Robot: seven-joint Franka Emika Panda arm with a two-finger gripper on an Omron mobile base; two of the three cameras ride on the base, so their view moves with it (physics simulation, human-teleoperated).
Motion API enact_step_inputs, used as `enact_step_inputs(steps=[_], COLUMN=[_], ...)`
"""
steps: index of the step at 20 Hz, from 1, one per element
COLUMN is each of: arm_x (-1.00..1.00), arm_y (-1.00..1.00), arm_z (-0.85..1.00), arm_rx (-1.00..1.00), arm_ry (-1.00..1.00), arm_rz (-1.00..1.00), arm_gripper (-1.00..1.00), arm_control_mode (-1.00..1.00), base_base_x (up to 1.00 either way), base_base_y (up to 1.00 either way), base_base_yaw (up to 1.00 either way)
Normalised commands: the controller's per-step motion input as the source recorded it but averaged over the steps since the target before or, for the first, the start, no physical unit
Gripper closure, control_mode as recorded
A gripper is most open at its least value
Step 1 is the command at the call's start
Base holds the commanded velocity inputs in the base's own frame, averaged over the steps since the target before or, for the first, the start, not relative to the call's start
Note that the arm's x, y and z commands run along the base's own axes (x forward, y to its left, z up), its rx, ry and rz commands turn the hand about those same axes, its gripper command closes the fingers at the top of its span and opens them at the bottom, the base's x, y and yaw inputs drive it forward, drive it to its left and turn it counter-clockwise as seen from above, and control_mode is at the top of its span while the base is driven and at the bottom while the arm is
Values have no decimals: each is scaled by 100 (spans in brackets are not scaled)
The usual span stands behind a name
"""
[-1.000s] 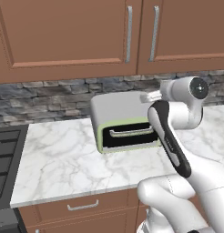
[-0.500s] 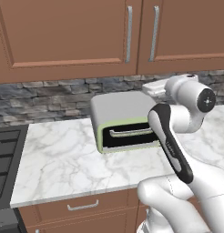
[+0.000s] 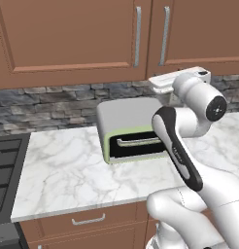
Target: Get the candle and the liquor from the cabinet and move them to the dining counter.
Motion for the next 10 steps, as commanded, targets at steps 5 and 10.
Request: enact_step_inputs(steps=[5,10], arm_x=[0,1], arm_y=[29,18], arm_z=[36,12], arm_rx=[8,12], arm_ry=[-1,-7], arm_rz=[2,0], arm_gripper=[-100,-100], arm_control_mode=[-100,-100], base_base_x=[0,0], base_base_y=[0,0], base_base_yaw=[0,0])
